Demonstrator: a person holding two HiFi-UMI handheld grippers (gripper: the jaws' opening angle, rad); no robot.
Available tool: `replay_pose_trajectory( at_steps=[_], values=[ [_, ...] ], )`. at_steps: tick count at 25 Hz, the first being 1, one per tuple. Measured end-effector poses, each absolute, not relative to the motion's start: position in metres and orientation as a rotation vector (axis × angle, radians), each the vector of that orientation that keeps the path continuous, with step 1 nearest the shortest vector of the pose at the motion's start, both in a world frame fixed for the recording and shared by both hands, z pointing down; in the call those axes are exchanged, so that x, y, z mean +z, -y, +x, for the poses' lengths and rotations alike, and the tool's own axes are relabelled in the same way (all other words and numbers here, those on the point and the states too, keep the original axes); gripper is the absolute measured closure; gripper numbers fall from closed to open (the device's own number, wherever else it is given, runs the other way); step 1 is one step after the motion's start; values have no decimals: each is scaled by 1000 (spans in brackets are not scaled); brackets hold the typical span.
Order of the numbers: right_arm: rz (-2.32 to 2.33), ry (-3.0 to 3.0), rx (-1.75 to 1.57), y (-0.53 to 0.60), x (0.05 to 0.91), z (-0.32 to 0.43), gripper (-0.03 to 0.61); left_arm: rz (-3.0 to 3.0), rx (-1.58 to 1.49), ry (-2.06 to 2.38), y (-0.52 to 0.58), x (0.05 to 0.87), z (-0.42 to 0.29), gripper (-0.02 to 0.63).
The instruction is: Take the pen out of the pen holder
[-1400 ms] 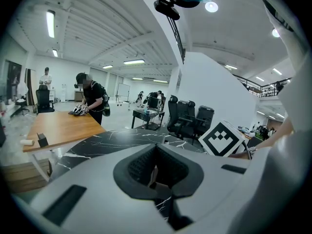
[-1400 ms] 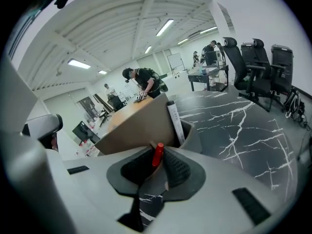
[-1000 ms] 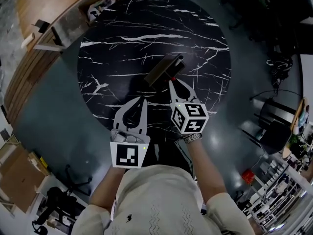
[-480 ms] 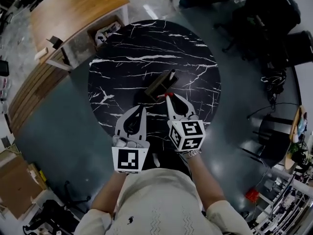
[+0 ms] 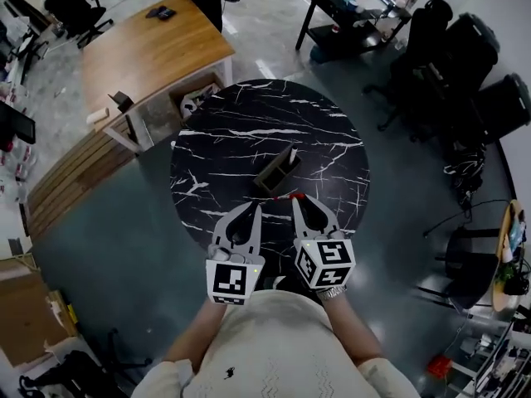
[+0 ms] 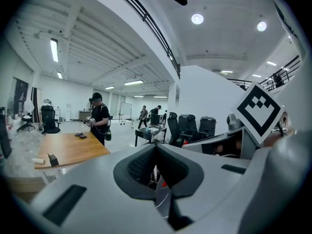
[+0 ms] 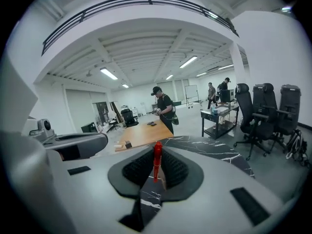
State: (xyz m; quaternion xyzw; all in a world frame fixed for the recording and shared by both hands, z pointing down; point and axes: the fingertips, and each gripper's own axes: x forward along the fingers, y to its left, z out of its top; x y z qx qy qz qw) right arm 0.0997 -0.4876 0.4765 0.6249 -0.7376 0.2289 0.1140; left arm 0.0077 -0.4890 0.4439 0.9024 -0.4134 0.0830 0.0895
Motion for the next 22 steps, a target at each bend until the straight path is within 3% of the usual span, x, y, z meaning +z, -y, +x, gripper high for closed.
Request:
replay_pose_trajectory(
  at_steps=[22],
  values=[
    [1832, 2224, 525, 455, 437, 68, 517, 2787, 226, 1222, 455, 415, 9, 604]
  ],
)
